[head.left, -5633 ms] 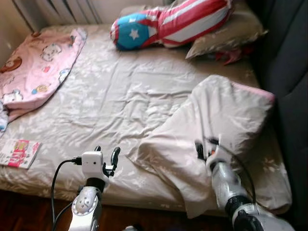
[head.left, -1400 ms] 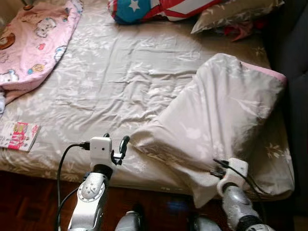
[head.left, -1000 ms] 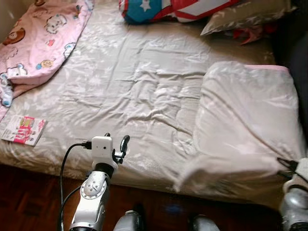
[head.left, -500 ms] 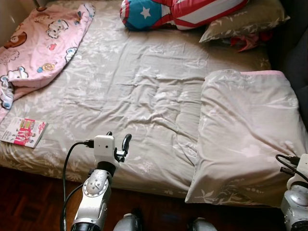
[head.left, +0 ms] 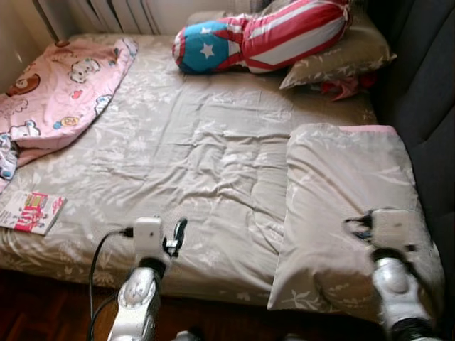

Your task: Clean up the room

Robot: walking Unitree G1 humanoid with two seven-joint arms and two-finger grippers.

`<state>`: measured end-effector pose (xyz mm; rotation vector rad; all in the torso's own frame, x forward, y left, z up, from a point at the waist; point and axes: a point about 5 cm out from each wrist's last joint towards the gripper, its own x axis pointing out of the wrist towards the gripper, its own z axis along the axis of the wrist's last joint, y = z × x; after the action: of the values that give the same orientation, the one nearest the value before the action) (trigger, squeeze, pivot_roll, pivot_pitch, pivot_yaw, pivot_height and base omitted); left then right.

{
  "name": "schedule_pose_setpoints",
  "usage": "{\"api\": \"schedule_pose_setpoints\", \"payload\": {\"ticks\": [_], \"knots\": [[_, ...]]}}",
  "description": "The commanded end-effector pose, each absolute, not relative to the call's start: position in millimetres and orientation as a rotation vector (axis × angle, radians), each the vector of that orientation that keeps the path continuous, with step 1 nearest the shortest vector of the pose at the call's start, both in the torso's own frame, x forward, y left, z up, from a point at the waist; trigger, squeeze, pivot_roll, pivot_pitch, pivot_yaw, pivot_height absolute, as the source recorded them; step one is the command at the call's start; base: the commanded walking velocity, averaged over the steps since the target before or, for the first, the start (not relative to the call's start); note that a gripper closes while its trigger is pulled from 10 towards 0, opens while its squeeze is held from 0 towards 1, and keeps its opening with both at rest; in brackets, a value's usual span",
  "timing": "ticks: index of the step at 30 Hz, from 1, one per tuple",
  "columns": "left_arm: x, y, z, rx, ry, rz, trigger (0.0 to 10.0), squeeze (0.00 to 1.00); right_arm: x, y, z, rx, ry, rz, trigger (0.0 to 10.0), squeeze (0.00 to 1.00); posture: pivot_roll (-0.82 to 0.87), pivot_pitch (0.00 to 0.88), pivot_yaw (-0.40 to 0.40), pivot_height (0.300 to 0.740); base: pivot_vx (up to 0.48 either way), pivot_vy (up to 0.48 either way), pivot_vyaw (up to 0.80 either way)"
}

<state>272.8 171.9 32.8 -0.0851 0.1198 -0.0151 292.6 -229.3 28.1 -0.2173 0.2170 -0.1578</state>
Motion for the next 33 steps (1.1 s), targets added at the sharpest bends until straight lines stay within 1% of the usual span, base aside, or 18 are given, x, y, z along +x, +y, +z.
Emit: {"api": "schedule_pose_setpoints", "payload": {"ticks": [1, 2, 3, 4, 7, 11, 12, 13, 16, 17, 20, 22, 26, 30, 31, 32, 33], "knots": [[259.0, 183.8, 12.4, -0.086, 0.203, 0.032, 10.0, 0.0, 273.8, -214.7, 0.3, -0.218, 0.342, -0.07, 10.0, 0.0, -0.14, 0.095, 0.037, 0.74, 0.0, 0.0, 0.0], [255.5, 186.5, 5.9, -0.08, 0.235, 0.037, 10.0, 0.0, 268.3, -209.3, -6.9, -0.222, 0.372, -0.048, 10.0, 0.0, -0.14, 0.086, 0.036, 0.74, 0.0, 0.0, 0.0], [249.1, 190.4, -6.1, -0.074, 0.3, 0.037, 10.0, 0.0, 256.8, -205.0, -20.1, -0.205, 0.438, -0.046, 10.0, 0.0, -0.14, 0.065, 0.038, 0.74, 0.0, 0.0, 0.0], [249.1, 190.4, -6.1, -0.074, 0.3, 0.037, 10.0, 0.0, 256.8, -205.0, -20.1, -0.205, 0.438, -0.046, 10.0, 0.0, -0.14, 0.065, 0.038, 0.74, 0.0, 0.0, 0.0], [240.1, 195.6, -22.3, -0.091, 0.4, 0.058, 10.0, 0.0, 236.8, -207.7, -39.1, -0.158, 0.558, -0.08, 10.0, 0.0, -0.13, 0.048, 0.038, 0.74, 0.0, 0.0, 0.0], [229.0, 198.9, -37.4, -0.108, 0.495, 0.08, 10.0, 0.0, 218.9, -209.8, -53.4, -0.132, 0.656, -0.088, 10.0, 0.0, -0.13, 0.037, 0.039, 0.74, 0.0, 0.0, 0.0], [229.0, 198.9, -37.4, -0.108, 0.495, 0.08, 10.0, 0.0, 218.9, -209.8, -53.4, -0.132, 0.656, -0.088, 10.0, 0.0, -0.13, 0.037, 0.039, 0.74, 0.0, 0.0, 0.0], [223.0, 198.7, -44.6, -0.102, 0.543, 0.082, 10.0, 0.0, 208.6, -212.4, -60.6, -0.096, 0.71, -0.116, 10.0, 0.0, -0.14, 0.03, 0.041, 0.74, 0.0, 0.0, 0.0], [215.0, 197.0, -53.0, -0.087, 0.602, 0.076, 10.0, 0.0, 194.0, -216.7, -69.7, -0.039, 0.782, -0.178, 10.0, 0.0, -0.14, 0.026, 0.044, 0.74, 0.0, 0.0, 0.0], [209.6, 194.9, -58.6, -0.071, 0.648, 0.064, 10.0, 0.0, 185.8, -218.8, -74.3, -0.003, 0.819, -0.217, 10.0, 0.0, -0.14, 0.026, 0.043, 0.74, 0.0, 0.0, 0.0], [205.9, 193.5, -62.7, -0.058, 0.681, 0.06, 10.0, 0.0, 178.6, -218.7, -78.5, 0.014, 0.854, -0.232, 10.0, 0.0, -0.14, 0.024, 0.043, 0.74, 0.0, 0.0, 0.0], [202.8, 192.7, -66.0, -0.055, 0.712, 0.062, 10.0, 0.0, 172.5, -214.7, -82.8, -0.012, 0.896, -0.203, 10.0, 0.0, -0.14, 0.026, 0.044, 0.74, 0.0, 0.0, 0.0], [197.0, 191.0, -70.8, -0.046, 0.755, 0.056, 10.0, 0.0, 172.9, -207.8, -83.8, 0.018, 0.893, -0.179, 10.0, 0.0, -0.14, 0.032, 0.048, 0.74, 0.0, 0.0, 0.0], [193.6, 191.5, -73.7, -0.052, 0.785, 0.075, 10.0, 0.0, 174.9, -202.6, -83.9, 0.037, 0.893, -0.16, 10.0, 0.0, -0.13, 0.06, 0.046, 0.74, 0.0, 0.0, 0.0], [193.7, 192.1, -73.7, -0.05, 0.786, 0.079, 10.0, 0.0, 175.4, -202.5, -83.6, 0.032, 0.891, -0.157, 10.0, 0.02, -0.13, 0.06, 0.046, 0.74, 0.0, 0.0, 0.0], [194.4, 193.2, -73.2, -0.05, 0.785, 0.087, 10.0, 0.0, 176.2, -202.7, -83.2, 0.028, 0.889, -0.16, 10.0, 0.85, -0.13, 0.089, 0.043, 0.74, 0.0, 0.0, 0.0], [194.8, 194.1, -73.0, -0.049, 0.784, 0.093, 10.0, 0.0, 176.8, -202.9, -82.9, 0.027, 0.886, -0.165, 10.0, 1.0, -0.13, 0.089, 0.043, 0.74, 0.0, 0.0, 0.0]]}}
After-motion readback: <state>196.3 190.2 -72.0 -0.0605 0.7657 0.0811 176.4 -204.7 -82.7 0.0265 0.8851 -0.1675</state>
